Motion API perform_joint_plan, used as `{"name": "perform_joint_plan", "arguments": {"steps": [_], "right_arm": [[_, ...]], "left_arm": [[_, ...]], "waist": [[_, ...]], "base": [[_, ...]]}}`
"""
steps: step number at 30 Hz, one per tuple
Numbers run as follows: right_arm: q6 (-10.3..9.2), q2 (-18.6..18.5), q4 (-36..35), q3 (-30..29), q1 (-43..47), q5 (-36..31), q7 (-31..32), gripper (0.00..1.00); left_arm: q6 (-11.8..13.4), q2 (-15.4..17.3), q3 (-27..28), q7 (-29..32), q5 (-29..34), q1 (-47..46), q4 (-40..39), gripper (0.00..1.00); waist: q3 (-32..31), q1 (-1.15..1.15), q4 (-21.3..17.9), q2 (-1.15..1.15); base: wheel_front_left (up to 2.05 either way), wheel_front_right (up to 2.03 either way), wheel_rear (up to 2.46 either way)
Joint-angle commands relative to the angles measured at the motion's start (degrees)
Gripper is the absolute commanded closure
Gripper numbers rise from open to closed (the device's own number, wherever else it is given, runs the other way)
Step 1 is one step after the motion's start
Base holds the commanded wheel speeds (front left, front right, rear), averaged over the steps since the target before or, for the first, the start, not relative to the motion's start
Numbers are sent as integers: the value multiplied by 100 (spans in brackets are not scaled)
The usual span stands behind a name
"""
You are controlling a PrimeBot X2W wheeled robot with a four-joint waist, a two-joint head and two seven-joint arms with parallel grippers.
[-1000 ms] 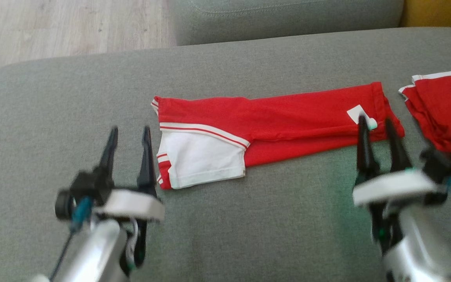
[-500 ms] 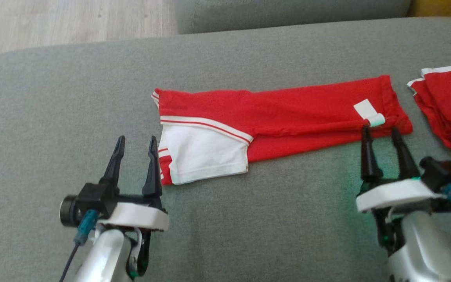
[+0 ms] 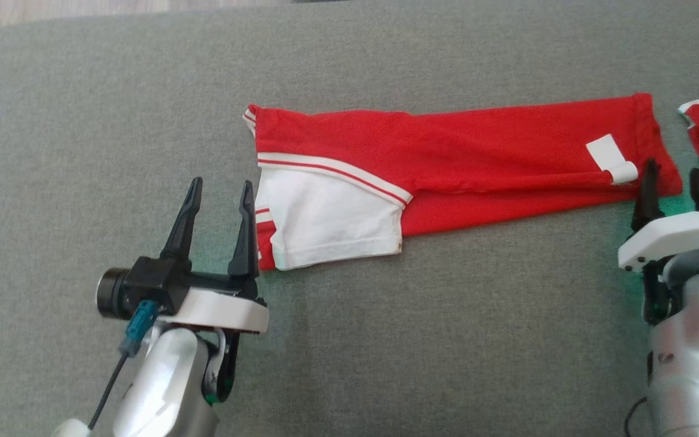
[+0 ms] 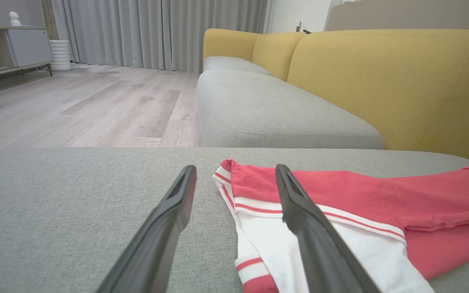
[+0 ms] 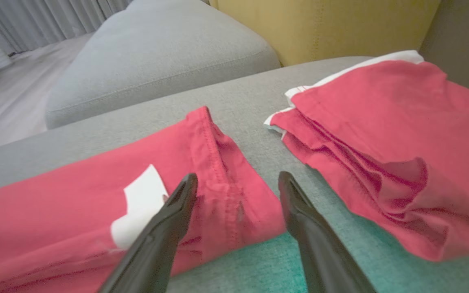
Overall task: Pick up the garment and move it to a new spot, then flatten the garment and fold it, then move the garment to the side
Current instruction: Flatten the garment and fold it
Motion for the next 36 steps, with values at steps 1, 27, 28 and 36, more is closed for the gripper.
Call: {"name": "perform_joint_plan", "arguments": {"steps": [1, 27, 28, 36], "right_arm": [[-4, -10, -74, 18, -217, -133, 12, 0], [-4, -734, 817, -640, -874, -501, -290, 100], [-4, -756, 768, -604, -860, -462, -284, 100], [-4, -489, 343, 135, -768, 2, -162, 100]], "left_arm": [[-20, 12, 219, -54, 51, -242, -150, 0], [-182, -85, 413, -54, 213, -246, 8, 0], [-180, -86, 402, -54, 207, -236, 17, 0], [-162, -90, 306, -54, 75, -101, 54, 0]], "waist": [[62, -1, 43, 0], [-227, -1, -250, 0], [-263, -1, -250, 0], [-681, -1, -153, 0]], "base": [[0, 0, 0], [0, 0, 0], [0, 0, 0], [0, 0, 0]]}}
